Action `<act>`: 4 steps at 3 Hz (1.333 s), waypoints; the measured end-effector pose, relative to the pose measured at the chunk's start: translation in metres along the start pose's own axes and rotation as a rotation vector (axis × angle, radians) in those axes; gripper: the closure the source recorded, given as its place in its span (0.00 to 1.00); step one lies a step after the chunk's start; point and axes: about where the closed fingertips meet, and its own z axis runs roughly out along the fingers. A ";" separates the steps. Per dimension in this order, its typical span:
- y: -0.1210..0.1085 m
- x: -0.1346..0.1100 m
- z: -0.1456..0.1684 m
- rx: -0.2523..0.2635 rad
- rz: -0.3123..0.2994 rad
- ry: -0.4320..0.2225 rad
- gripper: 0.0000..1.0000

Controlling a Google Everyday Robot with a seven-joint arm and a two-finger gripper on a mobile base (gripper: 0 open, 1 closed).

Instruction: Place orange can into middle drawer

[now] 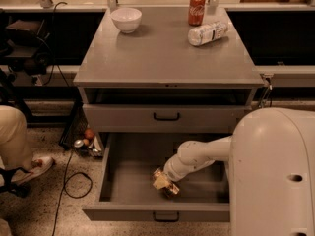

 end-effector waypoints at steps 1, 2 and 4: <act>0.001 0.000 0.001 -0.002 -0.001 0.002 0.83; 0.002 0.001 0.002 -0.005 -0.001 0.003 0.60; 0.004 0.001 0.005 -0.010 -0.002 0.005 0.13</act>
Offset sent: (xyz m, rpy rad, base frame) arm -0.0009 0.0006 -0.0009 -0.0002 0.0020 0.0016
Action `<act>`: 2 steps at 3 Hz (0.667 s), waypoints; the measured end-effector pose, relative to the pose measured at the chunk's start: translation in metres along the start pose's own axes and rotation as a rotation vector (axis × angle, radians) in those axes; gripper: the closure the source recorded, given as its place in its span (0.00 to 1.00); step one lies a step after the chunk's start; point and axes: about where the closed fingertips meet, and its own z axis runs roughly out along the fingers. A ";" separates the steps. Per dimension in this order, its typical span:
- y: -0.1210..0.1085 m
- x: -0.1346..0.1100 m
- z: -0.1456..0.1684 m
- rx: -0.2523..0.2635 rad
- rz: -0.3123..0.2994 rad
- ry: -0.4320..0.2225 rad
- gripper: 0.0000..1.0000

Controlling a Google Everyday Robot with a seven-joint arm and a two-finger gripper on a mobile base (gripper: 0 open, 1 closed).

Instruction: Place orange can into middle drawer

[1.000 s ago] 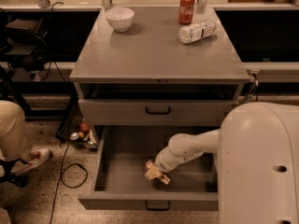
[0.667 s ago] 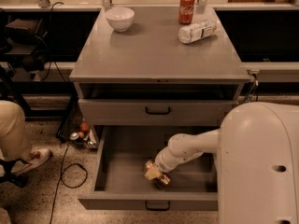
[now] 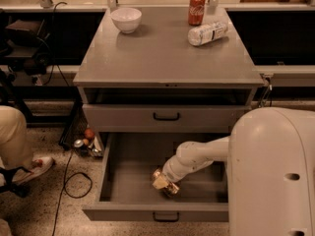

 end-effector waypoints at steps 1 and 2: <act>0.000 0.001 -0.004 -0.006 0.004 -0.017 0.00; 0.000 -0.003 -0.023 -0.006 0.011 -0.080 0.00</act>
Offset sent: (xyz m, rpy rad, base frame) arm -0.0049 -0.0566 0.0599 0.1803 -0.0975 -0.1139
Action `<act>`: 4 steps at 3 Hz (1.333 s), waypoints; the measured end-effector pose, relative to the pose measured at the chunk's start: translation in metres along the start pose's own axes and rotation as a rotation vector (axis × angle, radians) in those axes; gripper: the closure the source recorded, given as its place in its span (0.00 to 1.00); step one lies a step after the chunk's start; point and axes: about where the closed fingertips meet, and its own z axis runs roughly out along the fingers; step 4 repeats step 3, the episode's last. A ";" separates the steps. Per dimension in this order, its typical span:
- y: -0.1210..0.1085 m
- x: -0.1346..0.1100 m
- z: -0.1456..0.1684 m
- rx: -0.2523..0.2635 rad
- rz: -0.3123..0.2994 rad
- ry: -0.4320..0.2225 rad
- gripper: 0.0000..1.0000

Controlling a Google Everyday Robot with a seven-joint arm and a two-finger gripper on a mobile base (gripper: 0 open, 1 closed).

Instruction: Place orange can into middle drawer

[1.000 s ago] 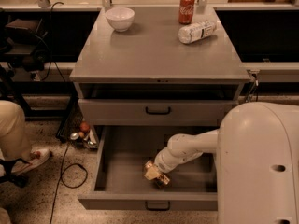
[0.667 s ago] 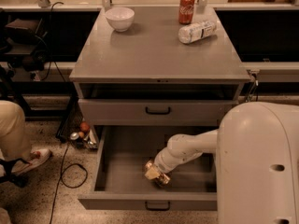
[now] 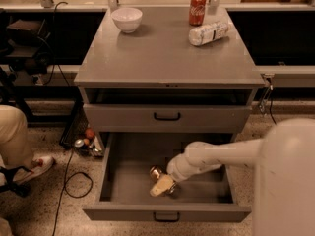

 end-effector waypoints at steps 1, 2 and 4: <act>0.000 0.001 -0.041 0.021 0.014 -0.121 0.00; -0.003 0.018 -0.085 0.065 0.053 -0.216 0.00; -0.016 0.055 -0.133 0.121 0.121 -0.291 0.00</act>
Offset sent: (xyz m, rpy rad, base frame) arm -0.0553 -0.1841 0.1031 0.2181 -0.2258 -0.3436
